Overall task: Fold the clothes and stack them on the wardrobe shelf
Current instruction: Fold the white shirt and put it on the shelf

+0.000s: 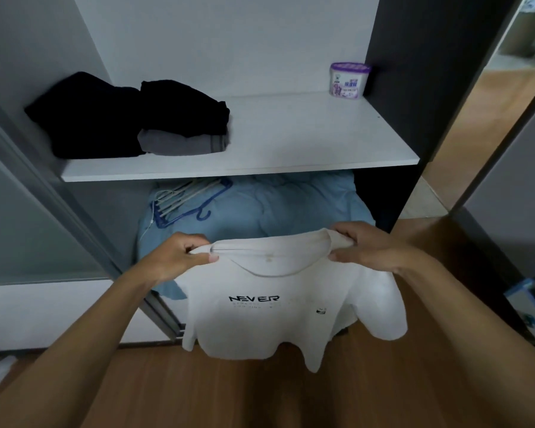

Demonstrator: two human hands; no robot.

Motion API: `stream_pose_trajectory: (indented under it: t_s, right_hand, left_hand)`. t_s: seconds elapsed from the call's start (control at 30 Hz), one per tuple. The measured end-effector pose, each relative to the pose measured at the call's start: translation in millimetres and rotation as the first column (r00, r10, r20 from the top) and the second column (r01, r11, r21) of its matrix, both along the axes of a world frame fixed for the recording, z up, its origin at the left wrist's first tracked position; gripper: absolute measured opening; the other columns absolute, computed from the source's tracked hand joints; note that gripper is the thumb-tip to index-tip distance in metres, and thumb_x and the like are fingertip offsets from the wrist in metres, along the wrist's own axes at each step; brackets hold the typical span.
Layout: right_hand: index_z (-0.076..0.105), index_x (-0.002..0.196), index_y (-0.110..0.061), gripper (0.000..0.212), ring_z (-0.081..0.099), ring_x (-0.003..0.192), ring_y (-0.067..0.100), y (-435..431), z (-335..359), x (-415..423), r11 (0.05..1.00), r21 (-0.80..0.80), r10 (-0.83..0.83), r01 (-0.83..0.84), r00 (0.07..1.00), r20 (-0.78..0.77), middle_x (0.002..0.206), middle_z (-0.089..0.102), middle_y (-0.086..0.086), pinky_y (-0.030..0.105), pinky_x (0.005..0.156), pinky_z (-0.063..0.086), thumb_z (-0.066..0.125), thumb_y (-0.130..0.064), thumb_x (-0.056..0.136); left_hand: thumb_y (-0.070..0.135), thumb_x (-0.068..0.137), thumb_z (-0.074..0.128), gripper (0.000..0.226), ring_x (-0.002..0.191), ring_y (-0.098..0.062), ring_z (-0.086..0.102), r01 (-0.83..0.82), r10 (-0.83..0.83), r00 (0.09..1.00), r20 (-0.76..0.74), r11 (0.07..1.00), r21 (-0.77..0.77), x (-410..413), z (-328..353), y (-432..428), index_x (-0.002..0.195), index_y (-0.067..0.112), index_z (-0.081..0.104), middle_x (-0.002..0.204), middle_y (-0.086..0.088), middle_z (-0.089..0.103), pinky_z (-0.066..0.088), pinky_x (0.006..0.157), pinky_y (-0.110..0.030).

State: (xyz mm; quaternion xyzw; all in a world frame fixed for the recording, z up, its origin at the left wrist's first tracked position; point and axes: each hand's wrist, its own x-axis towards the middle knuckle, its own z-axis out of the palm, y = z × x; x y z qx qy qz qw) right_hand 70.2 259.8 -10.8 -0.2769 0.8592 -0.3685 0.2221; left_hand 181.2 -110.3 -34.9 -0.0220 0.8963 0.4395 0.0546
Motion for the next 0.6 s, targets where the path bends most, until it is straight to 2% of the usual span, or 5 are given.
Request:
stream_pose_trajectory:
  t_s: [0.1, 0.27, 0.4, 0.47, 0.6]
  right_hand:
    - [0.061, 0.091, -0.010, 0.013, 0.053, 0.070, 0.013, -2.2, -9.3, -1.4, 0.983, -0.110, -0.161, 0.148, 0.980, -0.114, 0.079, 0.058, -0.001, 0.019, 0.060, 0.038, 0.066, -0.022, 0.095]
    - [0.053, 0.090, -0.009, 0.025, 0.051, 0.070, 0.010, -17.5, -27.3, 2.4, 0.885, -0.137, -0.461, 0.445, 0.878, -0.129, 0.078, 0.055, -0.002, 0.020, 0.058, 0.037, 0.061, -0.032, 0.097]
    - [0.057, 0.086, -0.003, 0.032, 0.058, 0.077, 0.022, -29.8, -36.2, 17.5, 0.819, -0.146, -0.568, 0.554, 0.819, -0.080, 0.080, 0.061, 0.005, 0.035, 0.068, 0.045, 0.059, -0.034, 0.096]
    - [0.059, 0.083, 0.000, 0.036, 0.059, 0.073, 0.024, -38.5, -38.7, 28.0, 0.789, -0.183, -0.599, 0.587, 0.800, -0.018, 0.077, 0.063, 0.009, 0.037, 0.068, 0.047, 0.060, -0.034, 0.094]
    - [0.051, 0.065, -0.008, 0.038, 0.047, 0.051, 0.014, -58.7, -35.7, 41.3, 0.731, -0.259, -0.618, 0.631, 0.774, 0.138, 0.056, 0.049, 0.002, 0.028, 0.052, 0.038, 0.062, -0.034, 0.092]
  left_hand:
    - [0.020, 0.093, 0.068, 0.039, 0.053, -0.008, 0.037, -0.059, 0.065, 0.994, -0.087, 0.996, 0.065, -4.3, -8.2, 14.4, 0.060, 0.008, 0.050, 0.057, 0.008, 0.041, 0.027, 0.049, -0.021]
    - [0.038, 0.097, 0.061, 0.052, 0.049, -0.005, 0.032, -0.226, 0.228, 0.928, -0.296, 0.973, 0.041, -15.4, -17.6, 44.7, 0.055, 0.022, 0.034, 0.052, 0.013, 0.033, 0.026, 0.050, -0.027]
    - [0.057, 0.097, 0.048, 0.060, 0.056, -0.025, 0.046, -0.419, 0.290, 0.885, -0.364, 0.838, -0.350, -19.7, -16.6, 66.1, 0.054, 0.016, 0.036, 0.053, 0.005, 0.041, 0.032, 0.056, -0.034]
    - [0.060, 0.097, 0.043, 0.063, 0.059, -0.028, 0.050, -0.435, 0.300, 0.885, -0.356, 0.803, -0.407, -22.2, -12.6, 76.0, 0.054, 0.014, 0.037, 0.054, 0.002, 0.045, 0.032, 0.057, -0.035]
    - [0.049, 0.098, 0.053, 0.061, 0.050, -0.020, 0.038, -0.336, 0.310, 0.910, -0.275, 0.941, -0.052, -27.4, -8.9, 96.1, 0.053, 0.012, 0.034, 0.050, 0.001, 0.037, 0.031, 0.056, -0.035]
